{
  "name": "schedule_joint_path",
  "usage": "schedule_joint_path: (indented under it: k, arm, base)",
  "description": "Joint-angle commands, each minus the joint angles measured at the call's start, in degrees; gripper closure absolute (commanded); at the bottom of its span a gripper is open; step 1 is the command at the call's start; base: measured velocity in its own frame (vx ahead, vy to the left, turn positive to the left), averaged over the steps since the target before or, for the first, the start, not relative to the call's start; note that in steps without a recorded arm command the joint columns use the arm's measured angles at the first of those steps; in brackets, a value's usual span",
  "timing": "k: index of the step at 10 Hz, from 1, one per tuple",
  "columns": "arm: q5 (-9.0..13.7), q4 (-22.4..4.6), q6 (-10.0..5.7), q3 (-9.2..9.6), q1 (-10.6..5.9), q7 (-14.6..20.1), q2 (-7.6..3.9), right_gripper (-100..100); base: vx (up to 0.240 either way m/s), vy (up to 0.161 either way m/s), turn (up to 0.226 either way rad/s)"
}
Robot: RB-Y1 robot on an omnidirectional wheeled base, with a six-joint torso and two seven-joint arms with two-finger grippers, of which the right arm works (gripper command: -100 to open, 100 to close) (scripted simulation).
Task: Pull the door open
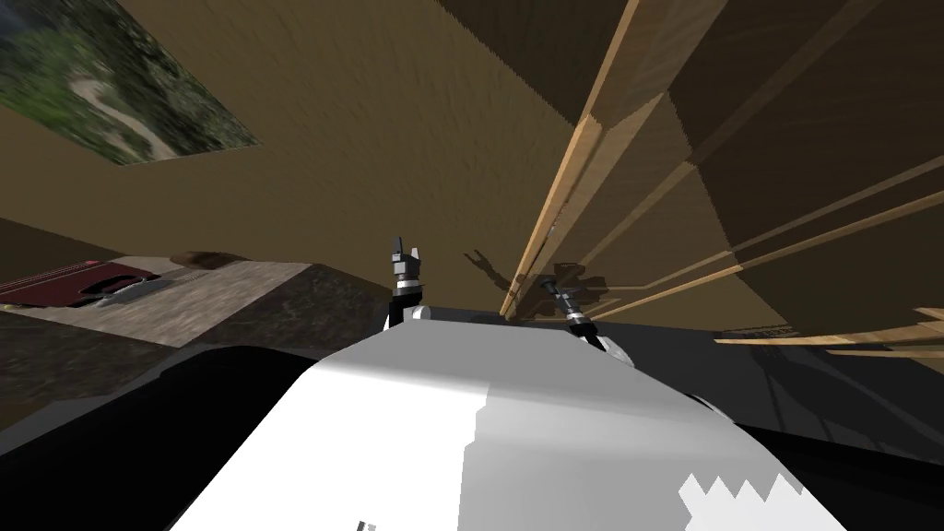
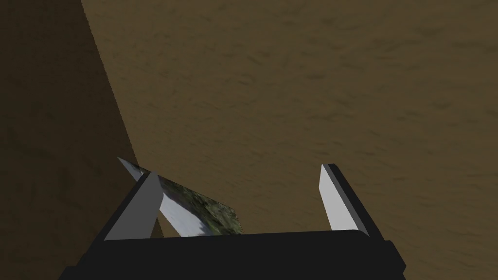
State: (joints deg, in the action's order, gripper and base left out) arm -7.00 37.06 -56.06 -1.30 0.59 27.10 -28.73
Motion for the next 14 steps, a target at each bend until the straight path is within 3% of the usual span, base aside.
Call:
schedule_joint_path:
  k: [1, 4, 5, 6, 14]
  arm:
    - [-0.3, 0.3, -1.93, 0.05, 1.47, 1.0, -1.04, 100]
    - [-0.7, -0.5, -5.02, 0.28, 3.00, 2.3, -2.43, 100]
    - [-0.6, 0.3, -3.88, 0.29, 3.07, 2.0, -2.05, 100]
    - [-0.8, -0.3, -5.38, 0.34, 3.84, 2.4, -2.43, 100]
    - [-1.3, -2.9, -11.89, 0.07, 6.24, 3.7, -4.37, 100]
  base:
    - [-0.198, -0.077, 0.227]
    - [-0.225, -0.103, 0.178]
    - [-0.095, -0.035, 0.027]
    - [-0.156, -0.101, 0.200]
    - [-0.201, -0.098, 0.178]
